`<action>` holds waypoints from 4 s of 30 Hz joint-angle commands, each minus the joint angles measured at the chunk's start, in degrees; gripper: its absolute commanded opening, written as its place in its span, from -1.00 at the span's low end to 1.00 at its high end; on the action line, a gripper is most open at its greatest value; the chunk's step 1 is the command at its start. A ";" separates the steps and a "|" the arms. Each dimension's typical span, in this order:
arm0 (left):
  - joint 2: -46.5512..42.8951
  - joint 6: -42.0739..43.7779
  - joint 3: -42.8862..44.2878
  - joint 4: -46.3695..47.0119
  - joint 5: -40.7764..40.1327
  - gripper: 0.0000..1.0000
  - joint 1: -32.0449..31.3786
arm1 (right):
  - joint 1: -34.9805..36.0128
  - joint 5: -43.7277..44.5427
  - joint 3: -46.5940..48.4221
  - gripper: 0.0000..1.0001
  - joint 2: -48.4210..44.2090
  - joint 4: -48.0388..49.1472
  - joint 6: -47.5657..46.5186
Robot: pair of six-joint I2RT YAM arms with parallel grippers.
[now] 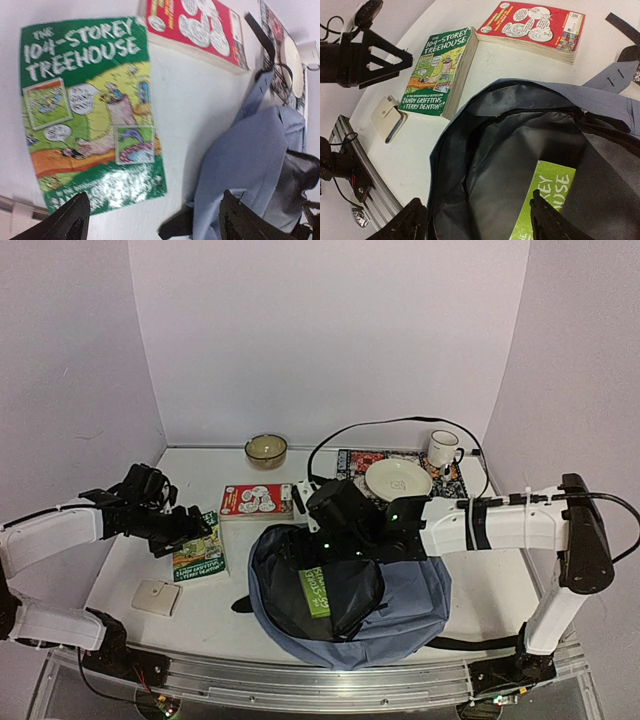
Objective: Pack the student bag
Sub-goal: Move the student bag to the center of the board, then move the book to the center of the board, then pick up the book from the center of the board.
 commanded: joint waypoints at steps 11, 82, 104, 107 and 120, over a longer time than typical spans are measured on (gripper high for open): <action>13.01 -13.15 -3.39 19.08 4.64 0.56 -22.23 | -0.04 8.85 -3.23 0.42 -6.08 -1.52 3.39; 12.07 -5.53 -3.90 3.28 -4.92 0.66 -11.49 | 0.26 -7.55 12.03 0.42 14.32 -3.31 7.82; 11.55 -12.13 -10.49 14.14 1.82 0.45 -11.68 | -0.75 -11.95 22.73 0.02 30.72 -4.89 7.27; 11.64 -13.56 -11.19 16.32 3.61 0.41 -11.97 | -0.74 -14.19 22.74 -0.18 31.04 -3.51 7.46; 0.92 -21.00 -12.05 19.97 1.80 0.48 -12.10 | -1.22 -17.17 16.57 -1.00 21.41 4.77 10.75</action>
